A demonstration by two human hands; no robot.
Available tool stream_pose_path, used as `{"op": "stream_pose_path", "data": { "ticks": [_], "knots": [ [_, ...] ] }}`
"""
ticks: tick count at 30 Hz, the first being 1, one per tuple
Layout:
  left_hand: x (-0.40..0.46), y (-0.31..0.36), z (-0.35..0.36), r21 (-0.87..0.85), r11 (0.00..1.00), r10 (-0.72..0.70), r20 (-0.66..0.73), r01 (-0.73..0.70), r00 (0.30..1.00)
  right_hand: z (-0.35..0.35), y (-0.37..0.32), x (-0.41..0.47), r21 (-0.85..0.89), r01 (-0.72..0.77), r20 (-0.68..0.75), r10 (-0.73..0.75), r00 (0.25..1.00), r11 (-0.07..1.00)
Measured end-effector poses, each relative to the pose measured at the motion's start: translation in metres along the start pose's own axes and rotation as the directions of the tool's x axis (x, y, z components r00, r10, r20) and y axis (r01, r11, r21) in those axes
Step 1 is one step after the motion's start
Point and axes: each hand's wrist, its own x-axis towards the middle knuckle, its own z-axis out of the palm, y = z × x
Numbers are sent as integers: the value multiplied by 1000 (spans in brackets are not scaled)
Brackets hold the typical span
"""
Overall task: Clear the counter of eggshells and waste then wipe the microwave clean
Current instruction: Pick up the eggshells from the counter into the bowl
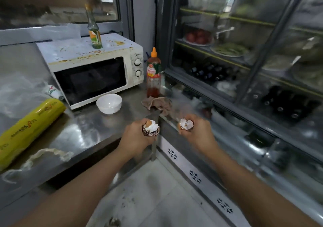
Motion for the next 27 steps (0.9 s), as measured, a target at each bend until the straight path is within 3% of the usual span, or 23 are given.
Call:
{"op": "stream_pose_path", "data": {
  "ticks": [6,16,27],
  "knots": [
    [-21,58,47,-77,989,134,129,-124,983,-65,28,-56,-62,-100,-121,92,988,993],
    [-91,161,153,-117,969,244,326,-217,913,-175,104,-175,-123,-265,-300,219,928,956],
    [-231,282,286,-234,921,389,553,-311,737,-302,183,-362,-70,-513,-469,426,774,855]
  ]
}}
